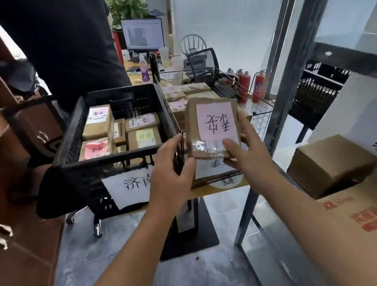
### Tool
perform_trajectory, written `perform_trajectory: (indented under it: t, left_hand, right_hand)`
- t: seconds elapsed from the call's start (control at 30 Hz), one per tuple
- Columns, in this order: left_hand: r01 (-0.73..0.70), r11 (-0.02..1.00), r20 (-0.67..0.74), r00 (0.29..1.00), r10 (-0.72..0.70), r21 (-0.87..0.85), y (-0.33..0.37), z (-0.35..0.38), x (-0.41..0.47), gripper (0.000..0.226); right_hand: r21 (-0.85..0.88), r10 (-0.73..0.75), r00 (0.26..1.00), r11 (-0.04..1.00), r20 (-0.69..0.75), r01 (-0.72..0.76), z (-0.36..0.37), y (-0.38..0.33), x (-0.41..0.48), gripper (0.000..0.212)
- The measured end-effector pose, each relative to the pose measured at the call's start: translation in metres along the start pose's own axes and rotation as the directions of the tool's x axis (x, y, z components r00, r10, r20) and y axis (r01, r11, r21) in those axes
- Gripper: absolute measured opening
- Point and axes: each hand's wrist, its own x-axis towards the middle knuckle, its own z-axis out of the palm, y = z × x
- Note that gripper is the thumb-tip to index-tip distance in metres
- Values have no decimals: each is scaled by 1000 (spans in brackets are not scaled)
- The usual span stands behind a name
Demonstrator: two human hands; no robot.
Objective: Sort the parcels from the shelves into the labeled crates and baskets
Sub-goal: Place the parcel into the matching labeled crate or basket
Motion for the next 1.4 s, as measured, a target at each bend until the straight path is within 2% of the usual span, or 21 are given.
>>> perform_trajectory:
  t: [0.17,0.3,0.37,0.43,0.5,0.63,0.8,0.87,0.97,1.13,1.27,1.4]
  left_hand:
    - [31,994,-91,996,-21,106,-22,-6,68,48]
    - [85,986,-132,989,-66,146,-38,2,122,48]
    - [117,978,-132,987,-94,175,-45,7,148,50]
    - [163,968,-138,981,-138,191,-54,13,173,52]
    - [209,962,-160,970,-181,178,-63,20,191,52]
    - [287,943,-163,952,-260,170,-80,36,212,52]
    - [335,924,-137,940,-313,184,-91,55,239,52]
    - [341,917,-126,939,-320,206,-93,58,250,51]
    - [339,920,-142,938,-315,198,-97,59,258,50]
    - [347,914,-135,936,-325,211,-102,57,263,51]
    - [355,910,-56,935,-351,216,-106,52,257,53]
    - [328,901,10,939,-345,285,-110,54,255,51]
  right_hand:
    - [-9,65,998,998,7,-65,-17,2,106,70]
    - [-167,194,967,972,166,-166,-6,16,191,66]
    - [-171,362,898,929,251,-327,3,20,227,57]
    - [-173,523,779,851,346,-495,7,24,256,50]
    - [-227,592,690,802,416,-552,5,32,281,47]
    - [-384,608,706,788,363,-482,3,57,319,59]
    - [-526,663,636,730,395,-436,28,90,333,77]
    - [-585,659,642,717,391,-379,43,100,332,85]
    - [-629,659,633,704,406,-330,55,105,331,97]
    - [-683,645,623,693,442,-231,59,112,331,104]
    - [-670,645,569,713,510,-208,61,122,334,108]
    - [-725,650,600,670,468,-160,63,124,333,111]
